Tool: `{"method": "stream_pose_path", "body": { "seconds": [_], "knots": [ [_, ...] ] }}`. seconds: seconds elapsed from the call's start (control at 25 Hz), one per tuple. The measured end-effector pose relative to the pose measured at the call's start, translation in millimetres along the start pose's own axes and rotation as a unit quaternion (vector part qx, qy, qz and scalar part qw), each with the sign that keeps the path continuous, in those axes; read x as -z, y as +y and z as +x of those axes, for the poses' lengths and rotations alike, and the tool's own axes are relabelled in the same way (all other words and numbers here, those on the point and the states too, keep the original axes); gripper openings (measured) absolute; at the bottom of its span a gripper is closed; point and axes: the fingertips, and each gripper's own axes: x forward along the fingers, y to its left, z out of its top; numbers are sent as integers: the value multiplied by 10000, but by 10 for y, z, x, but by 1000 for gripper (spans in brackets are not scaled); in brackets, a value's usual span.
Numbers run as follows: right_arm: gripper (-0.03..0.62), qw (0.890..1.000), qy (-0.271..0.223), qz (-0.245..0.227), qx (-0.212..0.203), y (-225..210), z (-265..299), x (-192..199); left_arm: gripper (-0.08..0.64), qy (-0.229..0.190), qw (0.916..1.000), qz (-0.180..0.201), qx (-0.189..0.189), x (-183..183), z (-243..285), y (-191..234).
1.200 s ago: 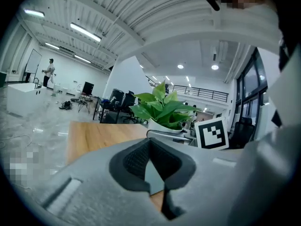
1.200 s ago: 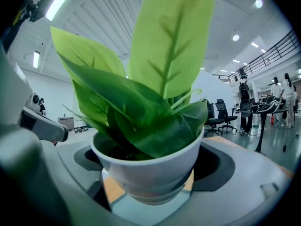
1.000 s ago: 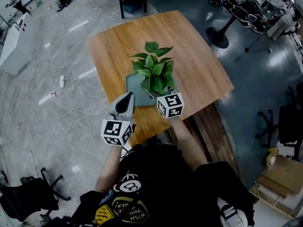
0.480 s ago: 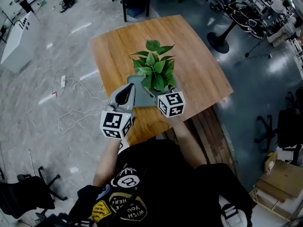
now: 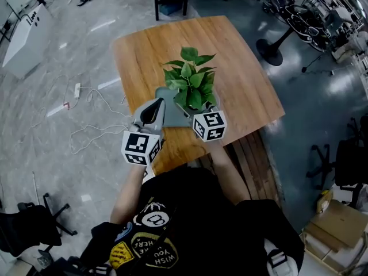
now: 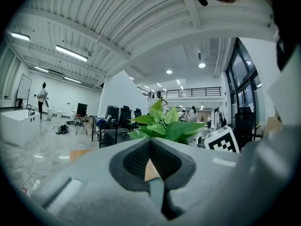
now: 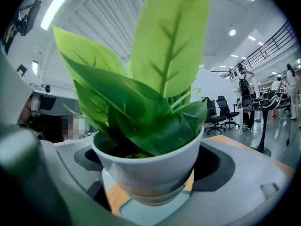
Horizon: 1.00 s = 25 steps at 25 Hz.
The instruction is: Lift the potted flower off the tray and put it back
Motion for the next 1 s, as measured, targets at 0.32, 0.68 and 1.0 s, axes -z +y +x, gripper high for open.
{"method": "stream_pose_path", "body": {
  "seconds": [0.32, 0.68, 1.0],
  "knots": [
    [548, 9998, 7, 125, -143, -180, 199, 344, -2, 219, 9990, -9, -399, 336, 85, 221],
    [548, 9988, 301, 156, -367, -428, 713, 1323, -3, 611, 9964, -163, -564, 986, 342, 319],
    [548, 9971, 715, 80, -238, -558, 1194, 2488, -2, 953, 9918, -282, -799, 1451, 162, 542]
  ]
}}
